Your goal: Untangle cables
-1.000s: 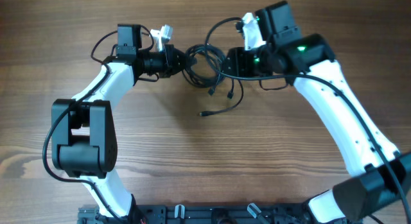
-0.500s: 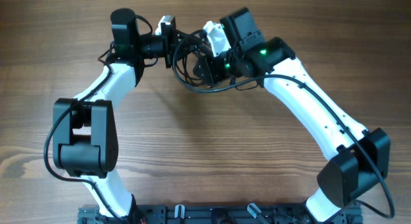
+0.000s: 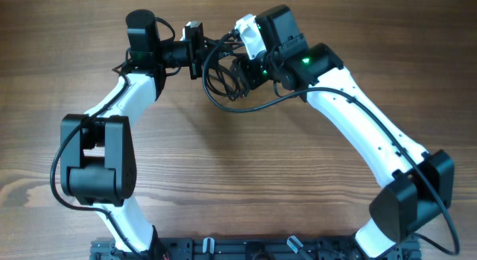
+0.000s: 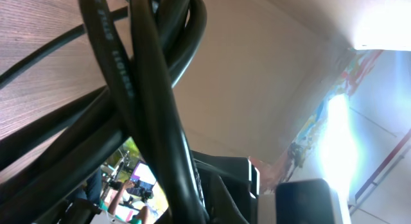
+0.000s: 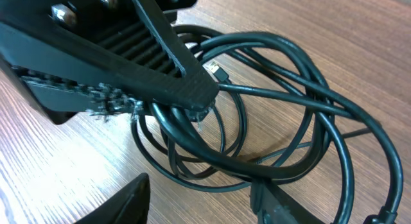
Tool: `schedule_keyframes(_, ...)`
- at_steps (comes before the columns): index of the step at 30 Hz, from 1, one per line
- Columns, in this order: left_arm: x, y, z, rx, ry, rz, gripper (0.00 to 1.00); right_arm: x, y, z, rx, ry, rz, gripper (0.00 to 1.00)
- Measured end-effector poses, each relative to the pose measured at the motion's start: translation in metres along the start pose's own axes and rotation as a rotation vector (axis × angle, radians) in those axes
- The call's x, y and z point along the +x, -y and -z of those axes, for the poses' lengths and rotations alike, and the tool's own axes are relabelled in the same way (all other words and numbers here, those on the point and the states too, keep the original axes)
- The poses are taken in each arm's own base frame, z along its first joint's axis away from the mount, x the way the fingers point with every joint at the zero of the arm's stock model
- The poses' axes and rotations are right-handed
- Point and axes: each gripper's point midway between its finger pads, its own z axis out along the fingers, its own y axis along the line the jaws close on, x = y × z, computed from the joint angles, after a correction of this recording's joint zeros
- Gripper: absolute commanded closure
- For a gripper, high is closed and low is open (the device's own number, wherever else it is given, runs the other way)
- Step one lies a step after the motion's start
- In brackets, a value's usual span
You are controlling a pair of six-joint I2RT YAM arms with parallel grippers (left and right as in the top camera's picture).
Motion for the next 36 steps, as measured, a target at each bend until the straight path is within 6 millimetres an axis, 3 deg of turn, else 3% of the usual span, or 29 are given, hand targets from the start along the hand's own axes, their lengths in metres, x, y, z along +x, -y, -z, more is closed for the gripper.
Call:
schedule_keyframes(2, 0.001, 0.0, -0.001, -0.001, -0.003, -0.019, 0.88, -0.005, -0.002, 0.012, 0.001, 0.022, 0.003, 0.47)
schedule_keyframes(4, 0.003, -0.001, -0.002, -0.004, -0.017, -0.115, 0.96, -0.01, -0.005, 0.025, 0.001, 0.043, -0.011, 0.48)
schedule_keyframes(6, 0.008, -0.004, -0.004, -0.01, -0.045, -0.253, 0.96, -0.009, -0.006, 0.032, 0.001, 0.043, -0.027, 0.48)
schedule_keyframes(8, 0.013, -0.019, -0.006, -0.03, -0.08, -0.325, 0.95, -0.003, -0.007, 0.035, 0.001, 0.02, -0.079, 0.49)
schedule_keyframes(11, 0.017, -0.052, -0.007, -0.088, -0.085, -0.295, 0.91, 0.002, 0.001, 0.036, 0.012, 0.001, -0.162, 0.49)
schedule_keyframes(14, 0.01, -0.105, -0.001, -0.273, 0.01, -0.258, 0.44, 0.006, 0.023, 0.04, 0.039, -0.002, -0.254, 0.47)
schedule_keyframes(15, 0.004, -0.126, 0.005, -0.384, 0.057, -0.27, 0.39, 0.008, 0.03, 0.042, 0.046, -0.007, -0.28, 0.46)
schedule_keyframes(19, -0.01, -0.177, 0.03, -0.703, 0.148, -0.318, 0.33, 0.009, 0.037, 0.044, 0.055, -0.009, -0.304, 0.45)
schedule_keyframes(23, -0.017, -0.196, 0.051, -0.876, 0.183, -0.36, 0.36, 0.009, 0.035, 0.043, 0.045, -0.01, -0.31, 0.45)
schedule_keyframes(26, -0.021, -0.177, 0.058, -0.916, 0.233, -0.448, 0.39, 0.01, 0.035, 0.043, 0.044, -0.014, -0.311, 0.44)
schedule_keyframes(31, -0.025, -0.056, 0.055, -0.795, 0.434, -0.861, 0.44, 0.012, 0.035, 0.043, 0.044, -0.02, -0.312, 0.44)
schedule_keyframes(33, -0.04, -0.048, 0.06, -0.829, 0.499, -0.907, 0.43, 0.013, 0.034, 0.043, 0.044, -0.024, -0.313, 0.44)
schedule_keyframes(36, -0.068, -0.057, 0.069, -0.9, 0.571, -0.913, 0.42, 0.014, 0.034, 0.043, 0.044, -0.028, -0.314, 0.44)
